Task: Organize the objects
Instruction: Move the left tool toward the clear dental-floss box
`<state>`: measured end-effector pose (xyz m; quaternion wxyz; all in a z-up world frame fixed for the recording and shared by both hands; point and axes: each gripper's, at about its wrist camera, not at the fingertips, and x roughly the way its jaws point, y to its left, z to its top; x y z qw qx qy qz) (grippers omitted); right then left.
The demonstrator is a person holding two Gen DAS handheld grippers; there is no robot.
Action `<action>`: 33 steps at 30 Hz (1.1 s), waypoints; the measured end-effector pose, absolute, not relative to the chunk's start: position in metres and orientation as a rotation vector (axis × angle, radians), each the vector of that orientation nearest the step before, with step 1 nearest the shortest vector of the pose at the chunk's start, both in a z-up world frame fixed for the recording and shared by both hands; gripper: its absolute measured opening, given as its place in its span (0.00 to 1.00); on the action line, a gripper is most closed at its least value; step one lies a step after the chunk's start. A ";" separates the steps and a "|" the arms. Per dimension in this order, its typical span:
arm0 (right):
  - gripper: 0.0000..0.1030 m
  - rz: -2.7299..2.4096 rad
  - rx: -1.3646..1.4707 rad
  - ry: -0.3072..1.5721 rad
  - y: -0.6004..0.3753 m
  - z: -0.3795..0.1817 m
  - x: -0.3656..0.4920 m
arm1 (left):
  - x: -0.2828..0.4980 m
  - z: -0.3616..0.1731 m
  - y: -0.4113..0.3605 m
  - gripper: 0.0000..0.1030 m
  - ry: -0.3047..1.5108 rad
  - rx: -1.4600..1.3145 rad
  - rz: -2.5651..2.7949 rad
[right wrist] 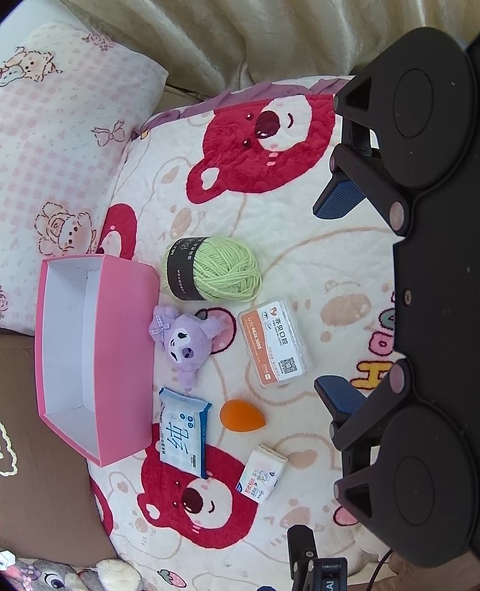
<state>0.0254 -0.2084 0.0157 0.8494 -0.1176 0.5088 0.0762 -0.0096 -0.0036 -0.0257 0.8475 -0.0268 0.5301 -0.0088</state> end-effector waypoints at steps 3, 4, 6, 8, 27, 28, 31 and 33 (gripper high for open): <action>0.91 0.157 -0.247 1.076 -0.209 0.015 0.026 | -0.009 -0.026 -0.001 1.00 1.126 -0.080 -0.024; 0.91 0.157 -0.247 1.077 -0.209 0.015 0.026 | -0.009 -0.026 0.000 1.00 1.128 -0.086 -0.025; 0.91 0.158 -0.247 1.079 -0.209 0.015 0.026 | -0.008 -0.026 0.001 1.00 1.133 -0.088 -0.030; 0.91 0.158 -0.245 1.079 -0.209 0.015 0.026 | -0.008 -0.026 0.001 1.00 1.138 -0.094 -0.022; 0.91 0.196 -0.200 1.064 -0.205 0.033 0.018 | -0.011 -0.001 0.002 1.00 1.131 -0.081 -0.082; 0.91 0.197 -0.199 1.064 -0.206 0.034 0.018 | -0.011 0.000 0.002 1.00 1.130 -0.083 -0.078; 0.91 0.198 -0.200 1.064 -0.206 0.034 0.018 | -0.007 0.001 -0.002 1.00 1.134 -0.081 -0.092; 0.91 0.198 -0.195 1.068 -0.207 0.034 0.019 | -0.003 0.001 -0.005 1.00 1.137 -0.079 -0.104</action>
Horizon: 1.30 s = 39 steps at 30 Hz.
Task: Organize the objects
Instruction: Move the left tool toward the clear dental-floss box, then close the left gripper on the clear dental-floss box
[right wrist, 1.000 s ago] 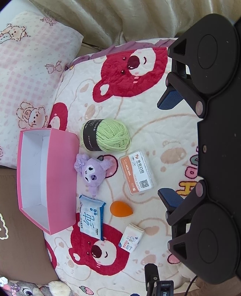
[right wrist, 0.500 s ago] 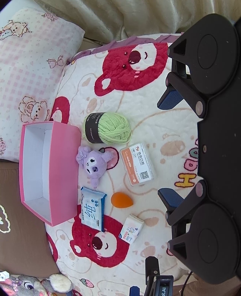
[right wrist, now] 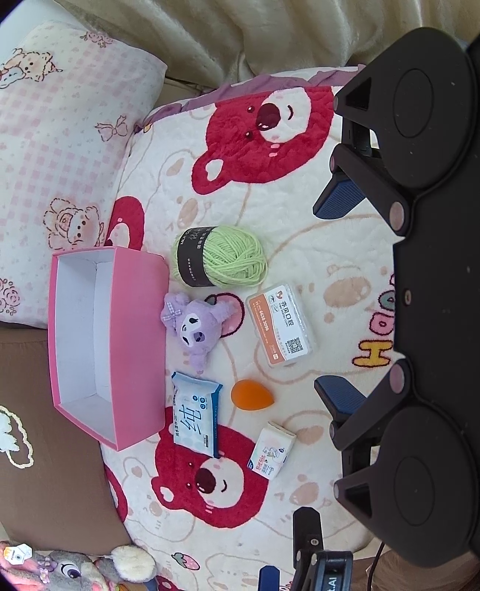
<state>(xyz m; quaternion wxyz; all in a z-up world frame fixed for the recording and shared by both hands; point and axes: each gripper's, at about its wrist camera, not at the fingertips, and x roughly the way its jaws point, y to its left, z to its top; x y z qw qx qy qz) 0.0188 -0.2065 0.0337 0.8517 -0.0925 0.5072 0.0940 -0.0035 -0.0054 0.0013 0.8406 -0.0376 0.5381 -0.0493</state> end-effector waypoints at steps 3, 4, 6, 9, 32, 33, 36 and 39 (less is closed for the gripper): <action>0.91 0.206 -0.195 1.065 -0.208 0.033 0.021 | 0.002 0.003 -0.015 1.00 1.130 -0.057 -0.117; 0.91 0.211 -0.201 1.059 -0.208 0.034 0.021 | 0.004 0.004 -0.018 1.00 1.130 -0.053 -0.121; 0.91 0.234 -0.222 1.032 -0.207 0.036 0.022 | 0.010 0.006 -0.022 0.98 1.136 -0.058 -0.130; 0.91 0.357 -0.293 0.938 -0.205 0.041 0.020 | 0.020 0.009 -0.025 0.97 1.134 -0.083 -0.134; 0.90 0.689 -0.364 0.888 -0.205 -0.023 0.055 | 0.067 -0.027 -0.075 0.97 1.085 -0.048 -0.223; 0.90 0.682 -0.361 0.885 -0.206 -0.027 0.055 | 0.070 -0.033 -0.077 0.97 1.094 -0.067 -0.234; 0.91 0.669 -0.335 0.897 -0.208 -0.038 0.058 | 0.075 -0.049 -0.080 0.97 1.105 -0.119 -0.243; 0.91 0.668 -0.337 0.907 -0.206 -0.051 0.060 | 0.081 -0.064 -0.083 0.97 1.123 -0.150 -0.246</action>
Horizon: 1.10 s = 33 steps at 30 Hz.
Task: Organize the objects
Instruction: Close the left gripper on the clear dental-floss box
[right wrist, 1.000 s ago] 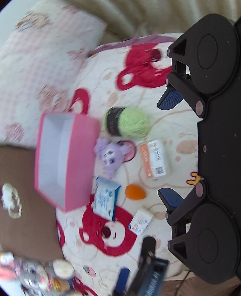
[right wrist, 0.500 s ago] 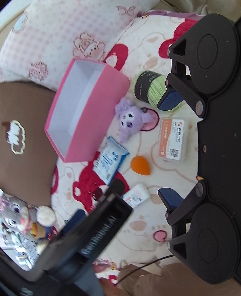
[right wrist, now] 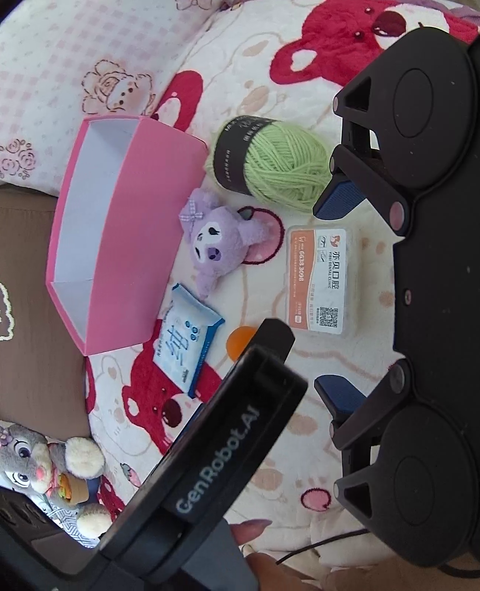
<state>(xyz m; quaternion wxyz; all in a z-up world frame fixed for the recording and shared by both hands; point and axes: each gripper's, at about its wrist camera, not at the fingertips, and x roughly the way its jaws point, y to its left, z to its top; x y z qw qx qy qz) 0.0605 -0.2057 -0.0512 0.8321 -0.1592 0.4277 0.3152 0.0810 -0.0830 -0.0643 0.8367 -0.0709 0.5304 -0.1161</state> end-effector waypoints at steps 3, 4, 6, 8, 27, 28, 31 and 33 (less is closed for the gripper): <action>0.91 0.630 -0.382 0.901 -0.200 -0.066 0.062 | 0.087 -0.079 -0.084 0.96 1.165 -0.174 -0.224; 0.91 0.628 -0.380 0.901 -0.200 -0.070 0.062 | 0.088 -0.084 -0.085 0.94 1.178 -0.179 -0.217; 0.91 0.633 -0.364 0.902 -0.201 -0.075 0.064 | 0.091 -0.092 -0.086 0.92 1.194 -0.184 -0.214; 0.91 0.620 -0.364 0.902 -0.203 -0.080 0.065 | 0.091 -0.097 -0.085 0.91 1.196 -0.204 -0.212; 0.91 0.658 -0.271 0.950 -0.207 -0.103 0.080 | 0.095 -0.134 -0.084 0.54 1.237 -0.392 -0.284; 0.91 0.655 -0.259 0.948 -0.208 -0.105 0.080 | 0.095 -0.135 -0.084 0.54 1.233 -0.397 -0.288; 0.90 0.667 -0.245 0.938 -0.211 -0.107 0.080 | 0.096 -0.134 -0.085 0.54 1.215 -0.394 -0.296; 0.91 0.675 -0.234 0.938 -0.212 -0.109 0.082 | 0.097 -0.135 -0.086 0.54 1.209 -0.395 -0.296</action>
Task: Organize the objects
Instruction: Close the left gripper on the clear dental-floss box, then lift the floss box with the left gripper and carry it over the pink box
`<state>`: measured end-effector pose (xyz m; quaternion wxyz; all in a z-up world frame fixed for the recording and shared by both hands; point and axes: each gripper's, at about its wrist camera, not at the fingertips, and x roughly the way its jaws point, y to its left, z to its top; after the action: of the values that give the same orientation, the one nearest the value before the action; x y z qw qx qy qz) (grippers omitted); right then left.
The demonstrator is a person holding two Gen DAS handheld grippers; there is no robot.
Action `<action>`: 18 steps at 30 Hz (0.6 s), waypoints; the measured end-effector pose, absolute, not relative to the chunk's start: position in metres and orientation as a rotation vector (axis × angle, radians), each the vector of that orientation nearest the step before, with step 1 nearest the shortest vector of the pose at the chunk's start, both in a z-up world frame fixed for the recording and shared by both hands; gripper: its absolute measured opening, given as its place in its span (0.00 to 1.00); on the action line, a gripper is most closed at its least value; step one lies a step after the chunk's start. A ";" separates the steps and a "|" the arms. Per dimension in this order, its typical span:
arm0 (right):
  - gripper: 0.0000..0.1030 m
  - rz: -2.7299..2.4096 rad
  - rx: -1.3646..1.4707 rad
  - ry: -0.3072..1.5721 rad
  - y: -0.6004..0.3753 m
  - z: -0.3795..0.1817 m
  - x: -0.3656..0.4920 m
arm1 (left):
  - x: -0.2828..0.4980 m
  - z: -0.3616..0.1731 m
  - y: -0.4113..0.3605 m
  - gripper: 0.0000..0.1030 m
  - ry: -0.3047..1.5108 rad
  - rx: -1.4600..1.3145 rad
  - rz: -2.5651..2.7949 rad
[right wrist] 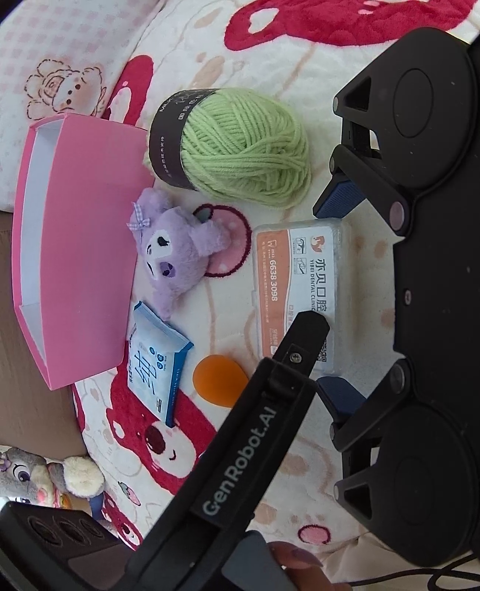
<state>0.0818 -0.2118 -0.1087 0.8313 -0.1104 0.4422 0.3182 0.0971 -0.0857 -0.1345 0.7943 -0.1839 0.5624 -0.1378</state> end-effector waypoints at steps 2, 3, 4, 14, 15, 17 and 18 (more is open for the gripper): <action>0.91 0.682 -0.210 0.946 -0.213 -0.112 0.085 | 0.098 -0.136 -0.086 0.54 1.207 -0.409 -0.295; 0.91 0.684 -0.196 0.953 -0.215 -0.114 0.086 | 0.099 -0.137 -0.086 0.54 1.207 -0.415 -0.295; 0.91 0.685 -0.181 0.960 -0.216 -0.116 0.087 | 0.098 -0.138 -0.087 0.54 1.205 -0.420 -0.296; 0.91 0.654 -0.153 0.970 -0.216 -0.115 0.084 | 0.092 -0.135 -0.091 0.50 1.166 -0.418 -0.299; 0.91 0.651 -0.157 0.972 -0.214 -0.114 0.083 | 0.091 -0.134 -0.090 0.50 1.165 -0.420 -0.298; 0.91 0.654 -0.174 0.973 -0.212 -0.112 0.082 | 0.089 -0.133 -0.088 0.50 1.162 -0.426 -0.297; 0.91 0.657 -0.178 0.974 -0.211 -0.111 0.082 | 0.088 -0.133 -0.086 0.49 1.161 -0.429 -0.296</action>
<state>0.0820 -0.2110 -0.1105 0.8285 -0.0838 0.4590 0.3095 0.0885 -0.0863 -0.1326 0.8043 -0.2005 0.5419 -0.1384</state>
